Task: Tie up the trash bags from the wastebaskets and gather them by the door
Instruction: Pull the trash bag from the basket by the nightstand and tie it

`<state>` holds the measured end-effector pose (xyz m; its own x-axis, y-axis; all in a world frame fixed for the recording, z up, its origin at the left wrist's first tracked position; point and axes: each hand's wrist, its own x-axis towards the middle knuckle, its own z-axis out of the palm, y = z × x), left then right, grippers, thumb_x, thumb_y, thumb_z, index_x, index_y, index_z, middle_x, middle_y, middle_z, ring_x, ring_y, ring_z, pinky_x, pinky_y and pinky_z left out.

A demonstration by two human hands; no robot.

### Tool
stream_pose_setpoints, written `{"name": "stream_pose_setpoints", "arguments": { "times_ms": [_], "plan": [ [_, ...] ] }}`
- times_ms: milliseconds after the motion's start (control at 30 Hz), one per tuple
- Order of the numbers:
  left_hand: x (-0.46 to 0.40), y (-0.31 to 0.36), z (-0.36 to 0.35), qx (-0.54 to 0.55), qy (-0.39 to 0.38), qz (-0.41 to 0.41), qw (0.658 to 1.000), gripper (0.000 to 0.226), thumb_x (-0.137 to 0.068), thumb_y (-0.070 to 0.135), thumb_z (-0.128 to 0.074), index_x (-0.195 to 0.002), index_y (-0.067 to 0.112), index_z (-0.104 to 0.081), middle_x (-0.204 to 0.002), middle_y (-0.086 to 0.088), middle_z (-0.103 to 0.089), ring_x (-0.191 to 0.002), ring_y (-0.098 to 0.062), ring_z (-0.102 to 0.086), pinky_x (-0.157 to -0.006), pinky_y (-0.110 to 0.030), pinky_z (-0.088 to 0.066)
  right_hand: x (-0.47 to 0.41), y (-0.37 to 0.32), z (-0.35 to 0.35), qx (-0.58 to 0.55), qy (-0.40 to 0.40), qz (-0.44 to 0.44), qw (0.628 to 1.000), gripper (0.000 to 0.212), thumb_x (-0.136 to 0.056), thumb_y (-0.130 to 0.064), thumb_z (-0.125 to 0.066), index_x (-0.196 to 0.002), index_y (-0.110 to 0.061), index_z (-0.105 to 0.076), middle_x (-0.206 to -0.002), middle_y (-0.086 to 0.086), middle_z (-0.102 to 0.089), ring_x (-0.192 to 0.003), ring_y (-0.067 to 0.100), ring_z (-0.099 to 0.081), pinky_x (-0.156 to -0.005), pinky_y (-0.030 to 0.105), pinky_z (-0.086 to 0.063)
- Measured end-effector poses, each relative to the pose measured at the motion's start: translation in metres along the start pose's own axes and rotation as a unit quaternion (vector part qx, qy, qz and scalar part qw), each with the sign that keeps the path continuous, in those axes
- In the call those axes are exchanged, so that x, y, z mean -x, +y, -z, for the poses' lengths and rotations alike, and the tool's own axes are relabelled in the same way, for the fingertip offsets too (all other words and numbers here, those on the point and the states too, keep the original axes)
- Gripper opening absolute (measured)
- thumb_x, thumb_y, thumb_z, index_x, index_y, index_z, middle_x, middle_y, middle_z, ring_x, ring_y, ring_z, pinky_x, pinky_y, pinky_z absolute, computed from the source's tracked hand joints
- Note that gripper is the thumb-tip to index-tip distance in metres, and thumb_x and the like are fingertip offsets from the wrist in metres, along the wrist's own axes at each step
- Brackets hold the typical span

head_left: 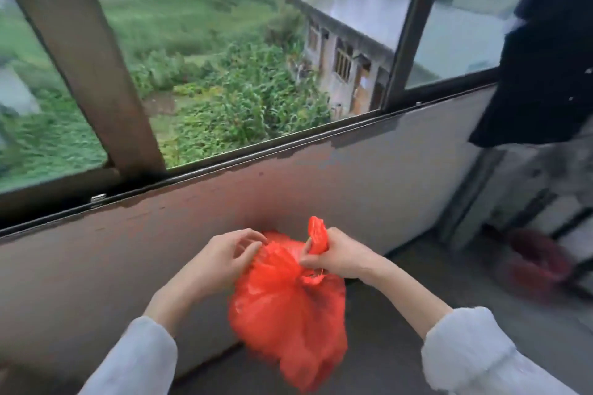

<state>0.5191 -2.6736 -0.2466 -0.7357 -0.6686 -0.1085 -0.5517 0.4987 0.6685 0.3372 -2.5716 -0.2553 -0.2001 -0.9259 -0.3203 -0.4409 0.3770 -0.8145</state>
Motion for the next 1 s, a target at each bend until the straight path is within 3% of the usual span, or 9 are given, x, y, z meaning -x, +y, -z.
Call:
{"name": "stream_pose_setpoints", "arguments": {
  "times_ms": [100,167,267,333,533,867,1000],
  "plan": [
    [-0.067,0.066,-0.047,-0.015,-0.029,-0.073,0.997,0.019,-0.091,0.024,-0.049,-0.104,0.023,-0.063,-0.086,0.010,-0.064,-0.067,0.015,-0.057,-0.063,-0.001,-0.039,0.022,0.048,0.080,-0.023,0.080,-0.036,0.996,0.015,-0.070,-0.017,-0.063,-0.071,-0.002,-0.064,-0.069,0.003,-0.062,-0.066,0.012,-0.057,-0.074,0.037,-0.051],
    [-0.114,0.119,-0.088,-0.016,-0.068,-0.123,0.990,0.019,-0.091,0.025,-0.049,-0.105,0.024,-0.062,-0.089,0.009,-0.064,-0.069,0.018,-0.055,-0.062,0.001,-0.038,0.043,0.087,0.136,-0.057,0.154,-0.062,0.984,0.014,-0.067,-0.016,-0.062,-0.065,-0.002,-0.063,-0.068,0.005,-0.060,-0.064,0.013,-0.055,-0.070,0.035,-0.048],
    [-0.158,0.183,-0.137,-0.028,-0.119,-0.189,0.974,0.021,-0.092,0.026,-0.048,-0.108,0.023,-0.061,-0.099,0.005,-0.065,-0.071,0.005,-0.059,-0.062,0.003,-0.038,0.073,0.128,0.193,-0.073,0.239,-0.101,0.963,0.019,-0.071,-0.008,-0.060,-0.054,-0.016,-0.061,-0.065,0.006,-0.060,-0.060,0.013,-0.055,-0.068,0.030,-0.046],
    [-0.187,0.224,-0.169,-0.030,-0.145,-0.223,0.963,0.022,-0.092,0.026,-0.048,-0.109,0.023,-0.061,-0.101,0.005,-0.064,-0.074,-0.001,-0.058,-0.063,0.000,-0.039,0.095,0.156,0.232,-0.100,0.291,-0.123,0.944,0.020,-0.073,-0.004,-0.058,-0.056,-0.013,-0.062,-0.058,0.003,-0.058,-0.054,0.010,-0.053,-0.064,0.027,-0.045],
    [-0.272,0.354,-0.265,-0.043,-0.221,-0.333,0.916,0.024,-0.091,0.022,-0.049,-0.112,0.018,-0.060,-0.107,-0.001,-0.066,-0.089,-0.020,-0.062,-0.082,-0.022,-0.044,0.159,0.243,0.351,-0.152,0.440,-0.202,0.862,0.027,-0.078,-0.003,-0.056,-0.053,-0.013,-0.057,-0.053,0.005,-0.055,-0.046,0.011,-0.050,-0.047,0.016,-0.042],
    [-0.411,0.559,-0.447,-0.075,-0.334,-0.495,0.798,0.024,-0.092,0.017,-0.048,-0.112,0.014,-0.061,-0.108,0.000,-0.066,-0.082,-0.012,-0.058,-0.076,-0.013,-0.039,0.239,0.386,0.511,-0.222,0.584,-0.299,0.722,0.026,-0.083,-0.003,-0.055,-0.059,-0.014,-0.053,-0.058,0.004,-0.052,-0.052,0.012,-0.047,-0.046,0.016,-0.039],
    [-0.413,0.637,-0.514,-0.077,-0.400,-0.536,0.739,0.024,-0.091,0.020,-0.048,-0.110,0.018,-0.063,-0.110,-0.001,-0.067,-0.089,-0.015,-0.063,-0.090,-0.033,-0.049,0.283,0.426,0.541,-0.256,0.629,-0.324,0.659,0.028,-0.085,-0.002,-0.056,-0.061,-0.014,-0.052,-0.057,0.002,-0.050,-0.051,0.009,-0.046,-0.039,0.010,-0.037]
  ]
}}
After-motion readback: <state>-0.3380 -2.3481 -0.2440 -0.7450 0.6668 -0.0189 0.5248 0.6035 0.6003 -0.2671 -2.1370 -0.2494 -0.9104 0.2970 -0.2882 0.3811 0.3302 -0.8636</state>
